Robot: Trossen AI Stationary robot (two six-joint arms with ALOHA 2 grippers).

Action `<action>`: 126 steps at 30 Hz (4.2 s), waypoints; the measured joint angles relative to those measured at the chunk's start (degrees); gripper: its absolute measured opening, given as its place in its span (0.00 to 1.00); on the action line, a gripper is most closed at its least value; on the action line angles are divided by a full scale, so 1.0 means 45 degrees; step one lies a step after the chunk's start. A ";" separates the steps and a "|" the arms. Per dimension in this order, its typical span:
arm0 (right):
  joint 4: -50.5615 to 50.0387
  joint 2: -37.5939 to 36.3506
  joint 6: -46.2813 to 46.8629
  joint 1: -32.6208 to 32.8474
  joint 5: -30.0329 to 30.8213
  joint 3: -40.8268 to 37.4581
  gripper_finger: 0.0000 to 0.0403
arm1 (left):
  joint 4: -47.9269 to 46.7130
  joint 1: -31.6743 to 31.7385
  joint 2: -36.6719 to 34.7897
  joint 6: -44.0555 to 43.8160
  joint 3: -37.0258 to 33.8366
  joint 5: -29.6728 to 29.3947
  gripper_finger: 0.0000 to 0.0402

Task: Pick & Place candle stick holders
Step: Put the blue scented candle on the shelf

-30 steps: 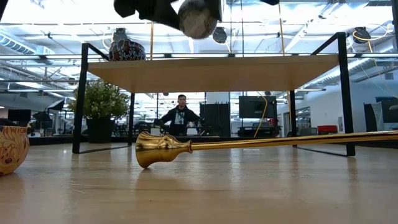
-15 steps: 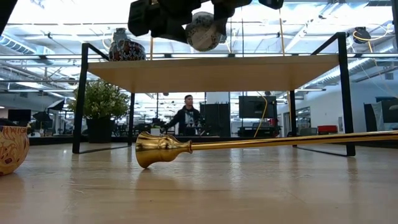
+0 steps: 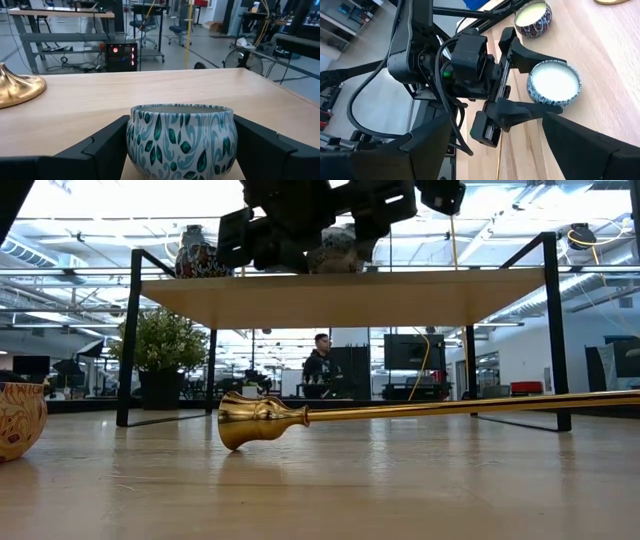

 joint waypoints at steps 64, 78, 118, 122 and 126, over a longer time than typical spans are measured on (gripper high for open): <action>-0.0131 -0.1014 -0.0038 0.0097 0.0020 -0.0084 0.77 | 0.0705 0.0646 -0.1561 0.3915 0.1049 0.0948 0.87; -0.0263 -0.1357 0.0335 0.0087 0.0003 -0.0084 0.77 | 0.5582 0.2003 -0.4979 1.2302 0.1049 0.7569 0.43; 0.0653 -0.0595 0.3670 0.1749 0.5301 -0.0079 0.75 | 0.4161 0.3336 -0.6069 1.7559 0.1025 1.4845 0.00; 0.0349 0.0257 0.4038 0.1915 0.4783 -0.0079 0.67 | 0.5224 0.2484 -0.7479 1.7221 0.1054 1.2676 0.00; 0.0160 0.0804 0.4051 0.2025 0.4710 -0.0084 0.54 | 0.5355 0.1654 -0.8790 1.6971 0.1054 1.0772 0.00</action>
